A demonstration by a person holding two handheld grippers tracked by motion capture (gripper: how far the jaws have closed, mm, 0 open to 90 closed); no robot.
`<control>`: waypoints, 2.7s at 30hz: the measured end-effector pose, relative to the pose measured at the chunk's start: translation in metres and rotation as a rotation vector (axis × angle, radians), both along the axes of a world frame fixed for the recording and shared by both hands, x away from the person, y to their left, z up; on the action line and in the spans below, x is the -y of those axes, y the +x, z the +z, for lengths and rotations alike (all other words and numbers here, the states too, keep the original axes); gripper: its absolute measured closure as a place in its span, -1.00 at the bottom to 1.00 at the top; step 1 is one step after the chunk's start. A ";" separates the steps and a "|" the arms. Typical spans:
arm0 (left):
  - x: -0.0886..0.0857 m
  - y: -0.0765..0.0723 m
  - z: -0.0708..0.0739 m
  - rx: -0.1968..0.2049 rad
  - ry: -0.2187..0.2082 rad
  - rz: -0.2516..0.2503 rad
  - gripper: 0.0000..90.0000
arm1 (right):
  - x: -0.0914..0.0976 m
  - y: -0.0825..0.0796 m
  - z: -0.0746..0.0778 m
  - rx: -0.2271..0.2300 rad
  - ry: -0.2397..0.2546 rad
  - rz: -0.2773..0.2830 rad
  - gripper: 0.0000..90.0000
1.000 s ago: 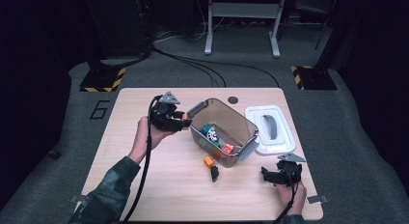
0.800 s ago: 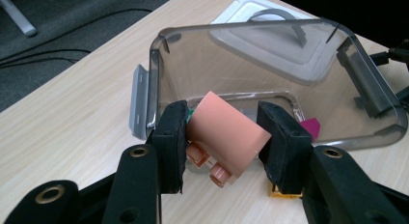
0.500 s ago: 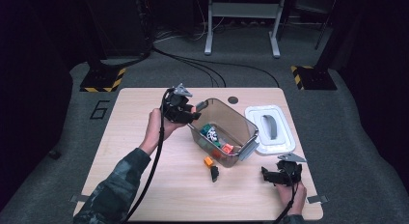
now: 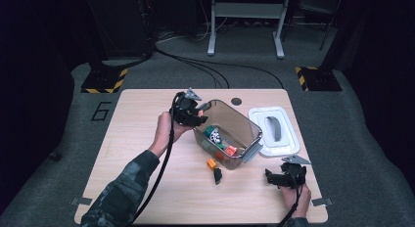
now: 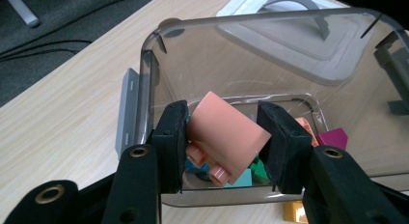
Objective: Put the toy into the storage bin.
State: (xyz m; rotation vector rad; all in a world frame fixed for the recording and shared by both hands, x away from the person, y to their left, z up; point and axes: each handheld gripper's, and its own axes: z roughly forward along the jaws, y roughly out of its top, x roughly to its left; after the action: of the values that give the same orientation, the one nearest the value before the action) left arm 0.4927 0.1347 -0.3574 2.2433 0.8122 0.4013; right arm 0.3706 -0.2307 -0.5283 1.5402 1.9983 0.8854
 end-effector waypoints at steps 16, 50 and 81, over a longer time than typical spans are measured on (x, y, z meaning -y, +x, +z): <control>0.004 0.007 -0.017 -0.018 0.056 0.018 0.23 | 0.002 -0.001 0.000 -0.001 -0.003 0.017 -0.90; -0.031 -0.035 -0.020 0.042 -0.015 0.094 -0.53 | 0.000 0.000 0.000 -0.001 0.001 0.000 -0.90; 0.003 -0.113 -0.113 -0.055 -0.060 -0.064 -0.53 | 0.001 0.000 0.000 -0.003 -0.012 0.012 -0.90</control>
State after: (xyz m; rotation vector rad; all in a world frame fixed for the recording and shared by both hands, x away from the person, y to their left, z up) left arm 0.3793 0.1321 -0.4703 2.2265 0.7688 0.2830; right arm 0.3705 -0.2312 -0.5280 1.5260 2.0135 0.8746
